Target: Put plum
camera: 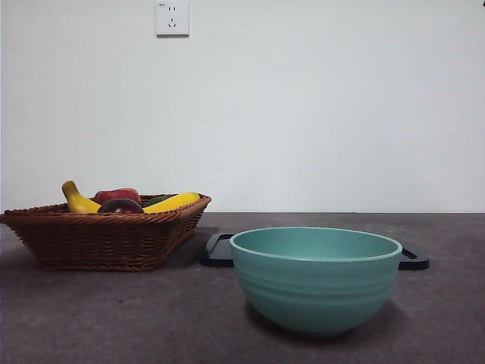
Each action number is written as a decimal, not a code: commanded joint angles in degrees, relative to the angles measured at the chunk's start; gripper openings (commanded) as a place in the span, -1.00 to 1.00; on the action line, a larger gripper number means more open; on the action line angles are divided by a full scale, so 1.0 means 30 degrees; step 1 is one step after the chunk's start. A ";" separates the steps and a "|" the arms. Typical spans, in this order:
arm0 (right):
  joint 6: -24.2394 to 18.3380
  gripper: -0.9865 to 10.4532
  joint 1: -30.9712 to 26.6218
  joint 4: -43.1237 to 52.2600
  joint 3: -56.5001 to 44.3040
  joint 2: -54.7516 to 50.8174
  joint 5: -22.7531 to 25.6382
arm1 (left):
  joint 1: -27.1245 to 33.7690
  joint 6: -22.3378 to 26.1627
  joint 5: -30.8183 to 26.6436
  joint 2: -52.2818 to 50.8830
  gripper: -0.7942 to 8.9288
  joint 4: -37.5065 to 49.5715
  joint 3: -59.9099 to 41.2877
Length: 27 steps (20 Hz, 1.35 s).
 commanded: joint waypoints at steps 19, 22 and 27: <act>-0.0066 -0.15 0.0350 0.0058 0.0393 0.0211 -0.0058 | -0.0124 -0.0189 0.0087 0.0124 0.13 0.0175 0.0437; -0.0066 -0.15 0.0350 0.0066 0.0393 0.0211 -0.0058 | -0.0131 -0.0364 0.0080 0.0175 0.13 0.0335 0.0444; -0.0066 -0.15 0.0350 0.0073 0.0393 0.0211 -0.0058 | -0.0670 -0.0984 -0.0080 0.1399 0.11 0.0729 0.0991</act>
